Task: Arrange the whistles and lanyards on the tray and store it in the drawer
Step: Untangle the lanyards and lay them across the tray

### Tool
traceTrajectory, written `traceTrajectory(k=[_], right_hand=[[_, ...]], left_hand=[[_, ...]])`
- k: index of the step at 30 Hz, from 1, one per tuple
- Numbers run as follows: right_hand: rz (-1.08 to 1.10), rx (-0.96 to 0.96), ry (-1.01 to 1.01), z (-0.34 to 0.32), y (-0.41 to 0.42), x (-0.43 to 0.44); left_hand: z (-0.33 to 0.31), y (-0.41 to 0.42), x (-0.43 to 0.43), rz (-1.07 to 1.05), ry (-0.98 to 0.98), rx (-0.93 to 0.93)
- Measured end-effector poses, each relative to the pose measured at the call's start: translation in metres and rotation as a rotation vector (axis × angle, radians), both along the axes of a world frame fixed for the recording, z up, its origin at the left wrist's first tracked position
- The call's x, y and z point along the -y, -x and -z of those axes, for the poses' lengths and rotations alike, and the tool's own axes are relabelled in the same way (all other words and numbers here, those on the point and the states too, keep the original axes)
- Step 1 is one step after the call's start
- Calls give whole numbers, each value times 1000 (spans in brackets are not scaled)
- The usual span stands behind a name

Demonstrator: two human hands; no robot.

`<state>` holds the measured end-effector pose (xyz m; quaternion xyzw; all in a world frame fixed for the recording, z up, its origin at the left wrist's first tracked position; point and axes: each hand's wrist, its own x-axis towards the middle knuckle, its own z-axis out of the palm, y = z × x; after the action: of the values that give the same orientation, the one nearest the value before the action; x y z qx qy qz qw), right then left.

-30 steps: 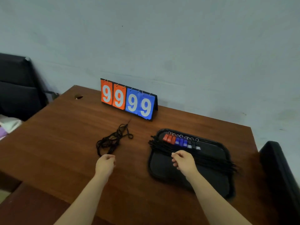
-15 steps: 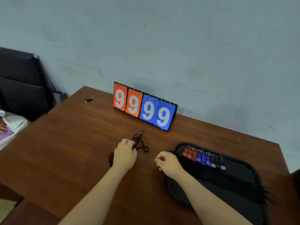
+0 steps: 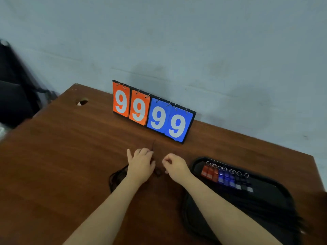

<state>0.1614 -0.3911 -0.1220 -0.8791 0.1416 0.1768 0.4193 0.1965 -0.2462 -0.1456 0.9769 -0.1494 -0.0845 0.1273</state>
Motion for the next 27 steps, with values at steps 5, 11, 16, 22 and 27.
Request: traceTrajectory(k=[5, 11, 16, 22, 27], right_hand=[[165, 15, -320, -22, -2, -17], [81, 264, -352, -69, 9, -29], [309, 458, -592, -120, 17, -16], [497, 698, -754, -169, 41, 26], [578, 780, -865, -193, 68, 45]], left_hand=[[-18, 20, -7, -74, 608, 141], [-47, 42, -17, -245, 824, -72], [-29, 57, -48, -83, 427, -181], [-13, 77, -93, -337, 315, -168], [-12, 88, -112, -631, 306, -198]])
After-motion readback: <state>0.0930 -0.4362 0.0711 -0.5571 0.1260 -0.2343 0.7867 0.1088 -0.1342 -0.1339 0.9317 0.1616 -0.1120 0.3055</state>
